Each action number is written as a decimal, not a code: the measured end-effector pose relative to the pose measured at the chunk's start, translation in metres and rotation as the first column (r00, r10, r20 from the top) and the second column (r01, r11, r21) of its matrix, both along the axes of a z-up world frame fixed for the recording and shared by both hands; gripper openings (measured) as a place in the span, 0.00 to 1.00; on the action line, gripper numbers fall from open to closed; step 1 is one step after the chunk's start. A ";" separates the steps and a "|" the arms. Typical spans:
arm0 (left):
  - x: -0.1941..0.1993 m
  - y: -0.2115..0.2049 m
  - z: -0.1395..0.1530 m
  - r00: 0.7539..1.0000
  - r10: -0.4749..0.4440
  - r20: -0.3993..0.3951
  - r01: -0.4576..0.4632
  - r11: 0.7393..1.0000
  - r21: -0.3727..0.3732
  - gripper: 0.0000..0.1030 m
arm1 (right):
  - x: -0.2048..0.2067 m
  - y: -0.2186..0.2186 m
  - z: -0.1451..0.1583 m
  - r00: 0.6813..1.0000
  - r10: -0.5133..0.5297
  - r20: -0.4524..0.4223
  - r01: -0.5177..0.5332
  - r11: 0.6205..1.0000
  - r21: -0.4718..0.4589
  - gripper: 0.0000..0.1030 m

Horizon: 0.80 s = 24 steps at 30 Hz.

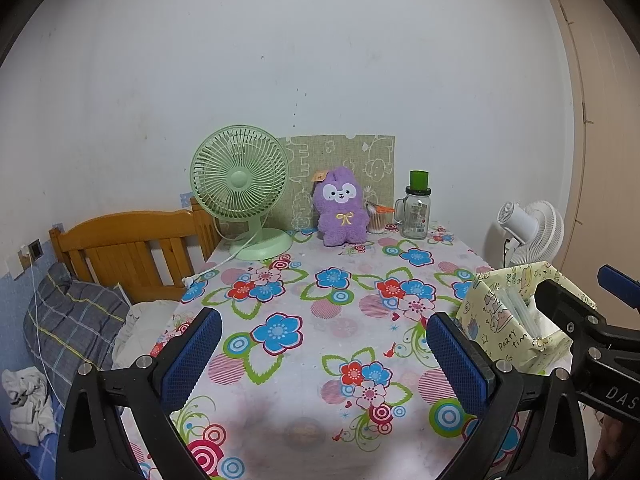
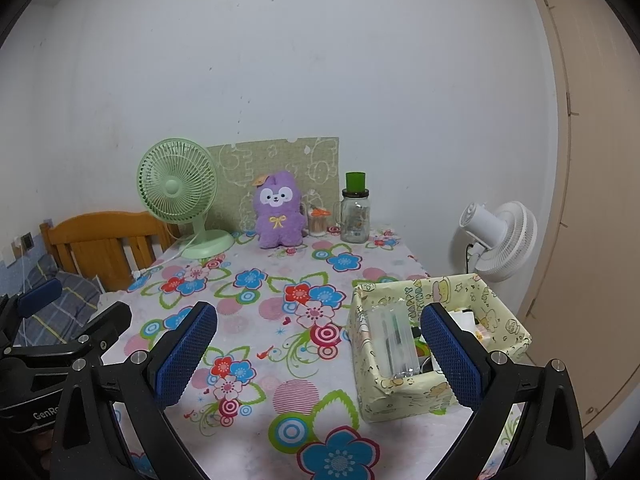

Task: Organize soft objects

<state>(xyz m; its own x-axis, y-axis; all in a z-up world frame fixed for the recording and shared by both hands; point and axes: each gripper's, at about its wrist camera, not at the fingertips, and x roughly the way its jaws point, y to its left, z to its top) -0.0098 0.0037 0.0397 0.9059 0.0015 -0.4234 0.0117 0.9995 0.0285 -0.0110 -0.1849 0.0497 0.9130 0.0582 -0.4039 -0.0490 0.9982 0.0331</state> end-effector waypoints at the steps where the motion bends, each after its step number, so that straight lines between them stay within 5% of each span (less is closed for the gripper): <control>1: 0.000 0.000 0.000 1.000 -0.001 0.001 0.001 1.000 0.000 1.00 | -0.001 0.000 0.000 1.000 0.000 0.001 0.000 1.000 0.000 1.00; 24: -0.003 -0.002 0.002 1.000 -0.001 0.001 0.001 1.000 -0.001 1.00 | -0.003 -0.001 0.003 1.000 -0.001 0.008 0.001 1.000 -0.003 1.00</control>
